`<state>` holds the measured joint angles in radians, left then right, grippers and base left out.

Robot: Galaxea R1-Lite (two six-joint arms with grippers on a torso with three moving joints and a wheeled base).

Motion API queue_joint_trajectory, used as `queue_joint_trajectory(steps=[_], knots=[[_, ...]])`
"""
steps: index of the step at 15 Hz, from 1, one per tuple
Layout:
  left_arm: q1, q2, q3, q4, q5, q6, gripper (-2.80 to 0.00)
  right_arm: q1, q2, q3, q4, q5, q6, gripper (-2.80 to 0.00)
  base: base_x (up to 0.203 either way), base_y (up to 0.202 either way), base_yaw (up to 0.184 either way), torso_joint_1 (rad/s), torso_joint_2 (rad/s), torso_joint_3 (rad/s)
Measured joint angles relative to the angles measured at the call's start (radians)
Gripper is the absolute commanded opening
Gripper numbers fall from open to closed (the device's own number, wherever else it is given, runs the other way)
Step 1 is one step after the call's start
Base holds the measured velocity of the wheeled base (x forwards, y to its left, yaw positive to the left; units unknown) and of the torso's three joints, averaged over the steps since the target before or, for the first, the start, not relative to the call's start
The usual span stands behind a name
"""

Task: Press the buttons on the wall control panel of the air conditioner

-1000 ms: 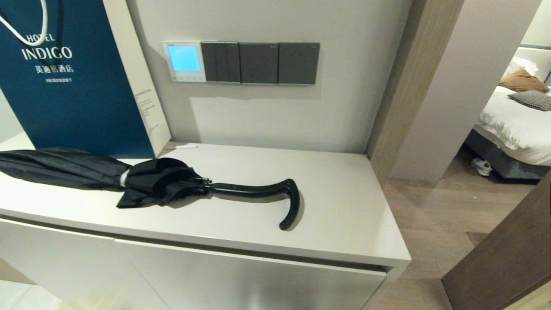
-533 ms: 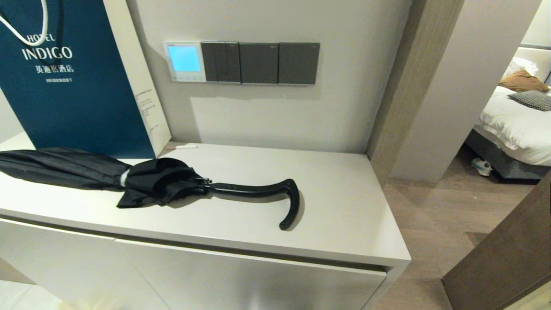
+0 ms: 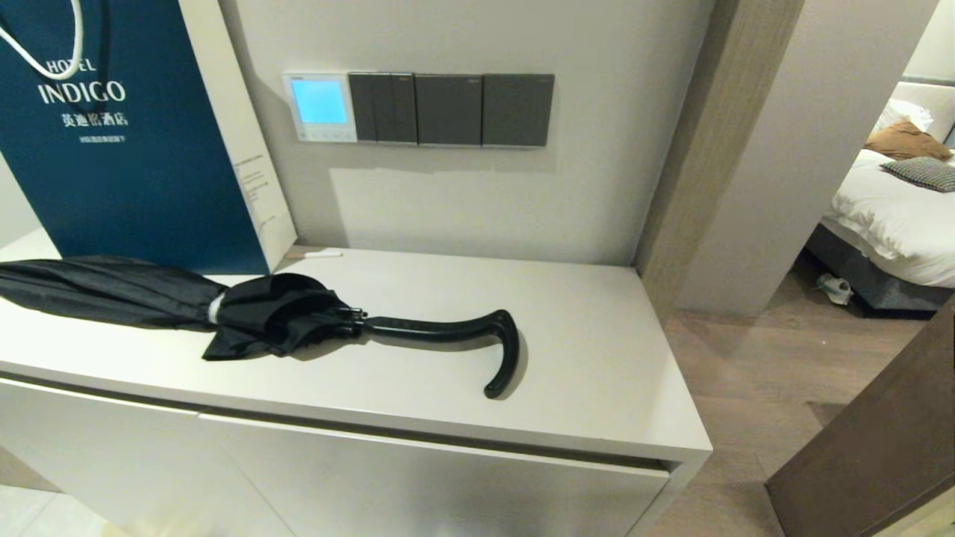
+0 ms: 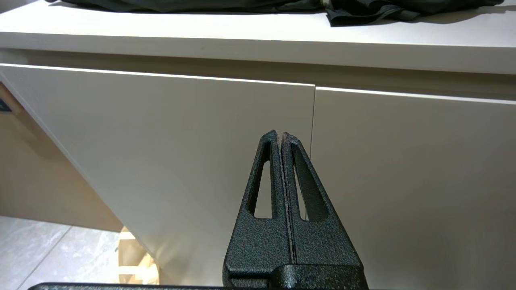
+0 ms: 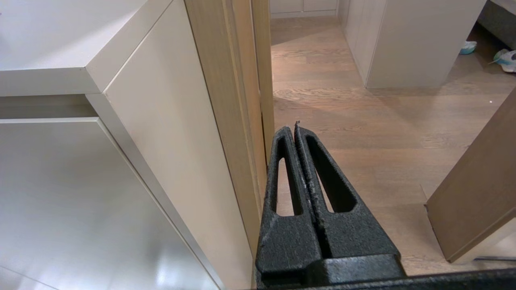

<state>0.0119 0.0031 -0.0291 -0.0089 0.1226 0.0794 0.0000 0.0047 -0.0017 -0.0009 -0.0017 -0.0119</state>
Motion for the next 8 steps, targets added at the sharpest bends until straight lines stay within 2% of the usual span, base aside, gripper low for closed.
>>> queue_joint_trajectory(steps=[7,8], knots=[[0.0,-0.003,0.0,0.0,0.001,0.0,-2.8,0.0,0.0,0.0,0.0,0.0,0.0,-2.8,0.0,0.0,0.0,0.0,0.0,0.0],[-0.001,-0.003,0.008,-0.014,-0.017,-0.017,-2.8,0.0,0.0,0.0,0.0,0.0,0.002,-2.8,0.0,0.0,0.0,0.0,0.0,0.0]])
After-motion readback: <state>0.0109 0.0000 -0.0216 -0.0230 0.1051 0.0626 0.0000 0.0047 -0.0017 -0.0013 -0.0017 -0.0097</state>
